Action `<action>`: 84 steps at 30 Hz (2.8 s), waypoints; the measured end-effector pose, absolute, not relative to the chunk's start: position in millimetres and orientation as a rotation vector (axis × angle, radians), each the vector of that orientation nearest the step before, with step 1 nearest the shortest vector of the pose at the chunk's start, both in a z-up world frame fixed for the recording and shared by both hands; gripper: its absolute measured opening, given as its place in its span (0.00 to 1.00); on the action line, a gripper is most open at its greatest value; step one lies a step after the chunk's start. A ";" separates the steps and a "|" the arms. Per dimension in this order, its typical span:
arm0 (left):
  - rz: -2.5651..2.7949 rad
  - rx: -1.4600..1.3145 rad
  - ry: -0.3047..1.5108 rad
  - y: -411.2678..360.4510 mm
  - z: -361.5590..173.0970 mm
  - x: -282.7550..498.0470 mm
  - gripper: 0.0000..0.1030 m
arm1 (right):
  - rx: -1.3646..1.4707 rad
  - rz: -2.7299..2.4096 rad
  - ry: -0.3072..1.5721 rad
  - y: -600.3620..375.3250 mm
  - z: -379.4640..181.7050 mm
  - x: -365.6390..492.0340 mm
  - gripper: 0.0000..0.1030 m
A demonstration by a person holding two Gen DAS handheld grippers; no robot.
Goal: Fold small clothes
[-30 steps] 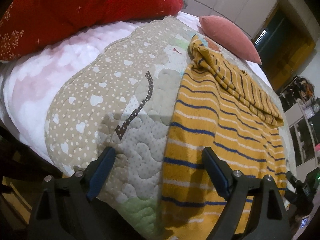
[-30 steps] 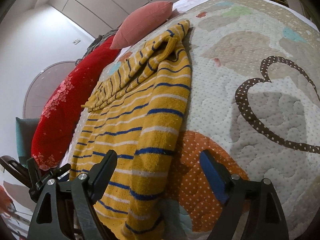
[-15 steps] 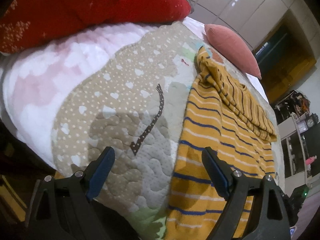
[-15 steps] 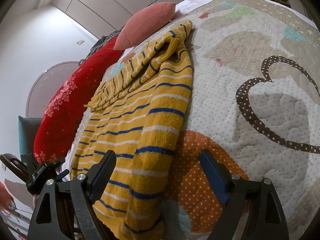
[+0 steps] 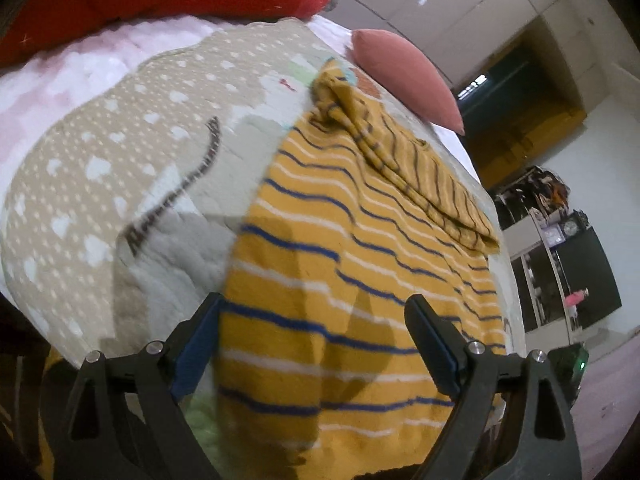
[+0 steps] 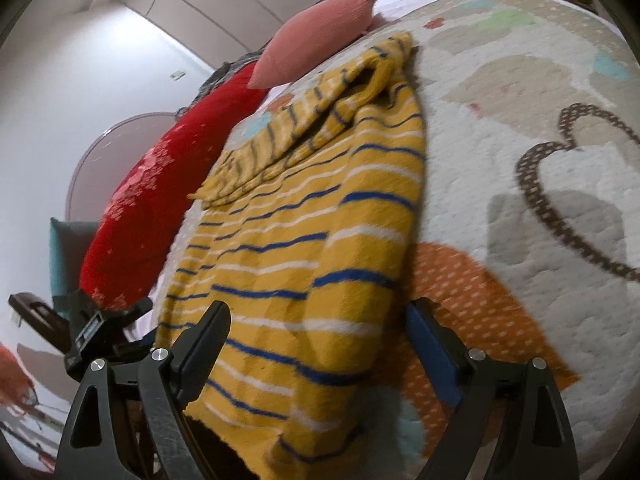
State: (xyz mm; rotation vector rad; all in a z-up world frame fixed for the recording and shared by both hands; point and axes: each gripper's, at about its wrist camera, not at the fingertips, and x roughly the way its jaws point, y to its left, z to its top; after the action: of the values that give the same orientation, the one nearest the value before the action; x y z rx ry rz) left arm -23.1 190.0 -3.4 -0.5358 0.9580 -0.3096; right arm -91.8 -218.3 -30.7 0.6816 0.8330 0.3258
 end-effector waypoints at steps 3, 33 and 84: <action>-0.349 -0.545 0.965 181.8 -7.6 -34.6 0.87 | 0.700 0.378 0.834 -210.7 -31.8 -95.2 0.89; -0.359 -0.413 1.061 157.6 2.0 -110.1 0.08 | 0.894 0.404 0.852 -257.8 -39.8 -165.9 0.11; -0.275 -0.394 1.004 153.3 46.8 242.0 0.70 | 0.892 0.162 0.766 -346.8 20.2 166.8 0.80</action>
State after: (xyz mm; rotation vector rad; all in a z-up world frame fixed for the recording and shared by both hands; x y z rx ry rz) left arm 242.0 153.3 46.8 -0.3937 1.0037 -0.2749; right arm 166.8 -346.8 20.2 0.8921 0.7658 0.1617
